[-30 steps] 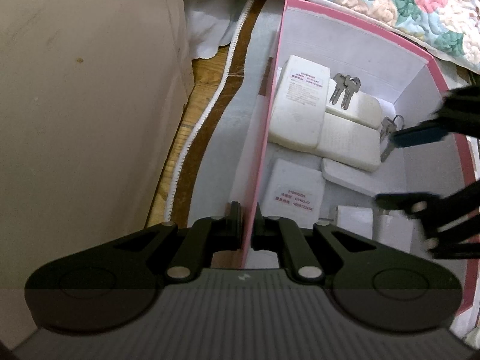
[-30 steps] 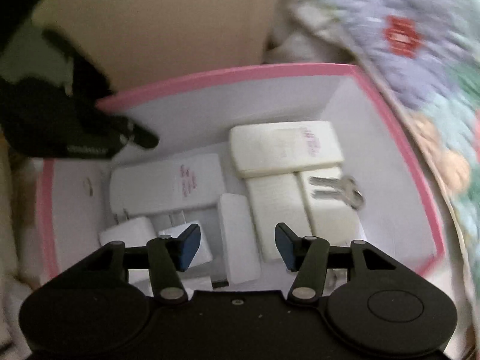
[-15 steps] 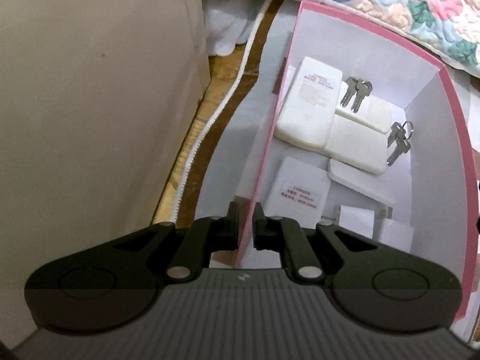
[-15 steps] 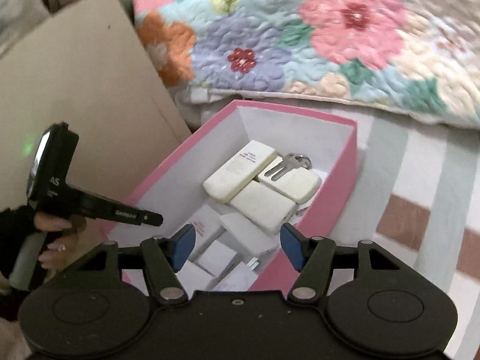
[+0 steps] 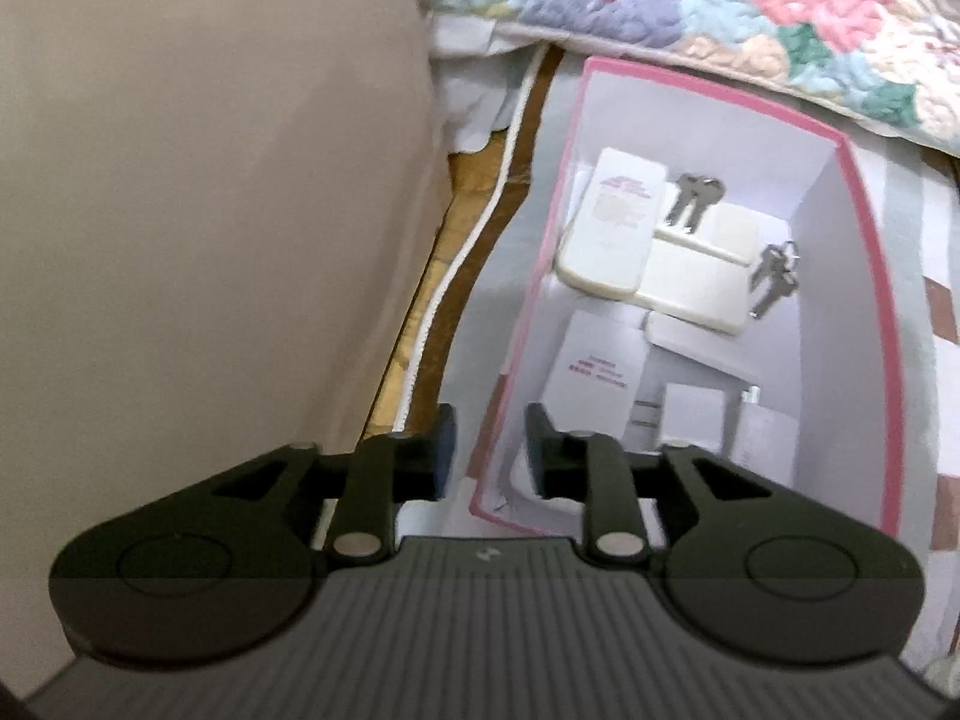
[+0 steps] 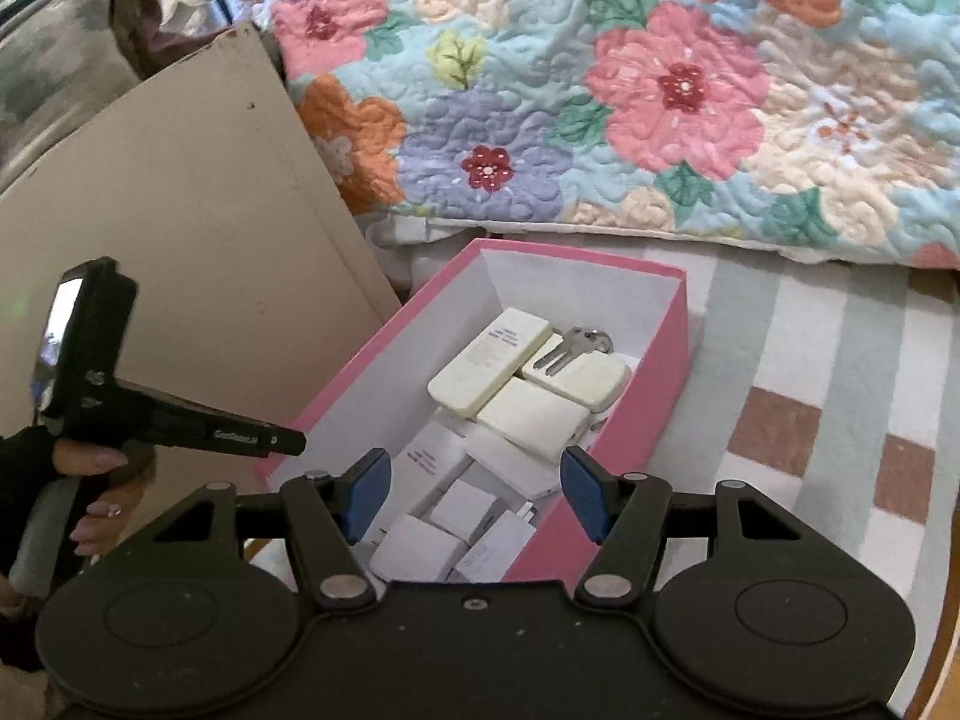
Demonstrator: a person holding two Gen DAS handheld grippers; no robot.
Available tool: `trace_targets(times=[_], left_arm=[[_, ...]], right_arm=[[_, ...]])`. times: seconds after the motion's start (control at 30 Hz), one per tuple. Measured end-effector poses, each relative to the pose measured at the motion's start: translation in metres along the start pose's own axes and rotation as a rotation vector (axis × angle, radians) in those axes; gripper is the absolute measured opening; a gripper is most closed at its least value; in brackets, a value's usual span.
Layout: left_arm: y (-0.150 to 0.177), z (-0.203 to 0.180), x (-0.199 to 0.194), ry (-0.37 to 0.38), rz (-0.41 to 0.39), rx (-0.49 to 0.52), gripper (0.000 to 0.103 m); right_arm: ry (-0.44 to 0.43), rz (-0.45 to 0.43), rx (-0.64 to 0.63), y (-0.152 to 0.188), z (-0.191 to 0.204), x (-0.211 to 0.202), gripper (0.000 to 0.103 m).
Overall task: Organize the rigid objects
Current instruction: 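Release the box wall with the left tool while lifting the right tool away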
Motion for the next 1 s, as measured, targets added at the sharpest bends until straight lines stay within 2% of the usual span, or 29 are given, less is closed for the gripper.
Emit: trace_targets(times=[0.07,0.23,0.33,0.53,0.63,0.67,0.8,0.87,1.0], left_arm=[[0.0,-0.002,-0.013,0.016,-0.01,0.027,0.046],[0.001,-0.006,-0.046,0.058,-0.014,0.065,0.05],[0.003,-0.009,-0.062,0.051,-0.03,0.092,0.052],[0.011,-0.006,-0.086,0.052,-0.047,0.081,0.062],[0.016,-0.006,-0.106,0.044,-0.091,0.082,0.082],[0.017,-0.006,-0.113,0.051,-0.109,0.081,0.083],[0.019,-0.01,-0.138,0.106,-0.146,0.069,0.083],[0.02,-0.012,-0.144,0.105,-0.156,0.079,0.084],[0.02,-0.019,-0.149,0.101,-0.165,0.106,0.091]], right_arm=[[0.017,0.006,0.026,0.001,0.003,-0.004,0.068],[0.063,-0.006,0.04,0.002,0.015,-0.021,0.069],[0.097,-0.006,0.03,0.0,0.024,-0.028,0.069],[0.165,0.013,0.024,0.0,0.037,-0.04,0.07],[0.184,0.02,0.038,0.002,0.039,-0.047,0.07],[0.188,0.019,0.047,0.003,0.038,-0.05,0.071],[0.23,0.023,0.06,0.009,0.036,-0.057,0.078],[0.243,0.023,0.068,0.012,0.035,-0.059,0.079],[0.293,0.013,0.105,0.012,0.03,-0.066,0.095]])
Point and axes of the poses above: each gripper's, at about its wrist camera, not at the fingertips, and x roughly the way its jaws point, z to its left, y to its underside, the point moved 8 cm from there along x, roughly the way its jaws point, and after that the axes turned 12 degrees about -y, right-handed, at the moved point
